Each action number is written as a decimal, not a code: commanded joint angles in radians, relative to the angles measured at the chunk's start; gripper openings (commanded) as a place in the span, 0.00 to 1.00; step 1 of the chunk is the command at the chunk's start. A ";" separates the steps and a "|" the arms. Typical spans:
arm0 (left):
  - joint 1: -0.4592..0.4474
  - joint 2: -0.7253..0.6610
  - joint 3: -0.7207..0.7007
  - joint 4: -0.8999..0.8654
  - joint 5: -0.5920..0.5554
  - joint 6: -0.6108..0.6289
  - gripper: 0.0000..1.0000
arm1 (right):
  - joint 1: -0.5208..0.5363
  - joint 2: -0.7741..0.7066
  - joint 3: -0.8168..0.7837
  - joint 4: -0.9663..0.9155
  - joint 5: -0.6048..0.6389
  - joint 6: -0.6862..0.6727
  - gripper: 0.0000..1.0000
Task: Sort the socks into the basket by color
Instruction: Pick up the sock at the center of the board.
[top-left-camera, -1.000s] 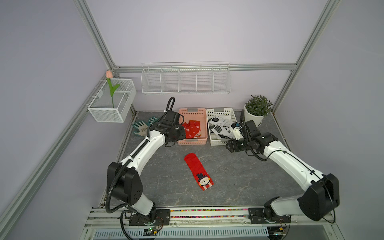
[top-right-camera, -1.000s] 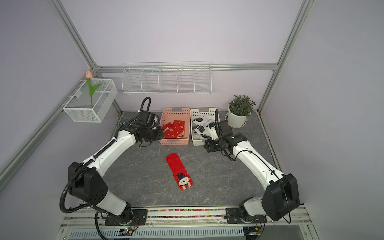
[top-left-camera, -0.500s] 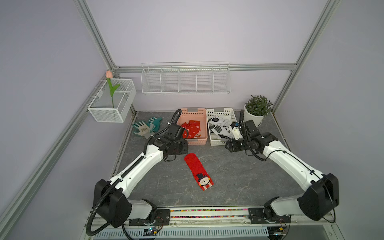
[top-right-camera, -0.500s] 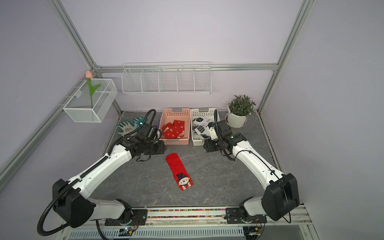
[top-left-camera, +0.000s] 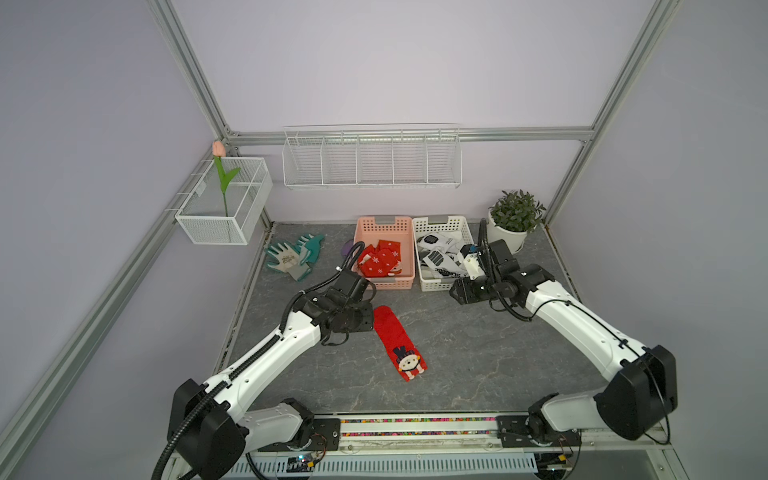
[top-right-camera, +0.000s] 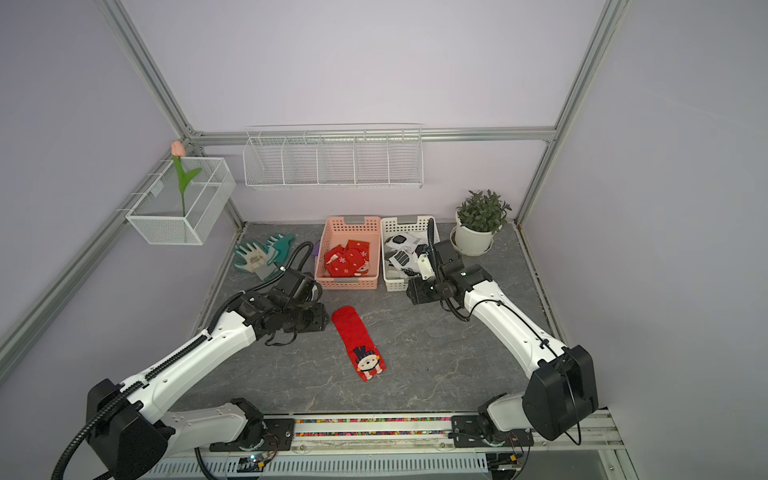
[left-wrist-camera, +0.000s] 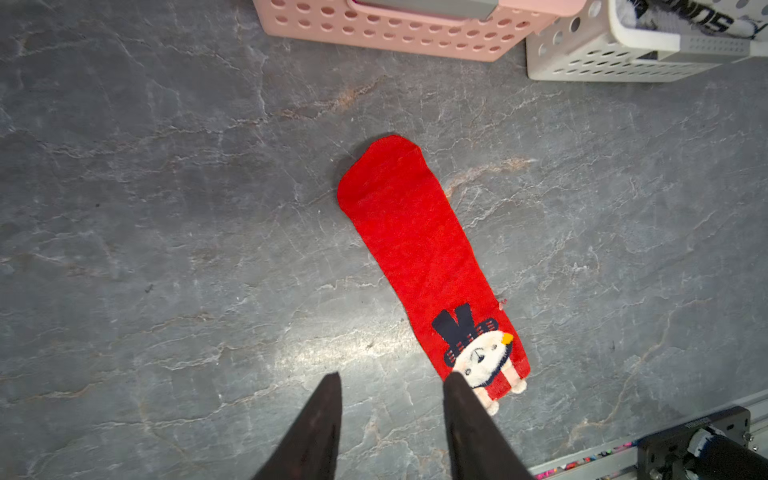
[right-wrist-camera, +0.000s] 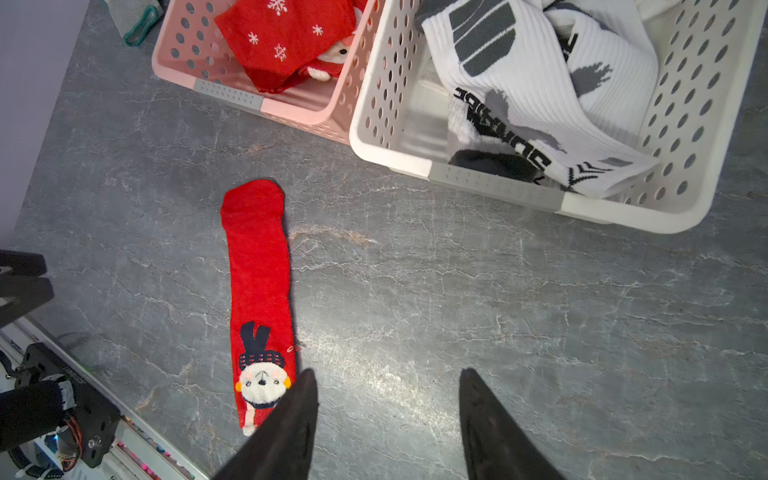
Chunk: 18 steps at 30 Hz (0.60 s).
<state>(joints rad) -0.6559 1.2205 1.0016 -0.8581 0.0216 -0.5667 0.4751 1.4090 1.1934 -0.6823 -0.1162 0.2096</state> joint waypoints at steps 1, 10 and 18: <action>-0.020 -0.015 -0.006 -0.004 -0.025 -0.028 0.44 | 0.009 0.014 0.027 -0.017 0.007 0.004 0.57; -0.077 0.021 0.002 0.008 -0.029 -0.024 0.44 | 0.010 0.021 0.035 -0.023 0.009 -0.003 0.57; -0.103 0.076 -0.013 0.048 -0.007 -0.012 0.46 | 0.010 0.022 0.037 -0.023 0.006 -0.003 0.57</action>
<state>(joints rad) -0.7540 1.2800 0.9997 -0.8303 0.0162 -0.5747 0.4805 1.4235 1.2083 -0.6846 -0.1123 0.2092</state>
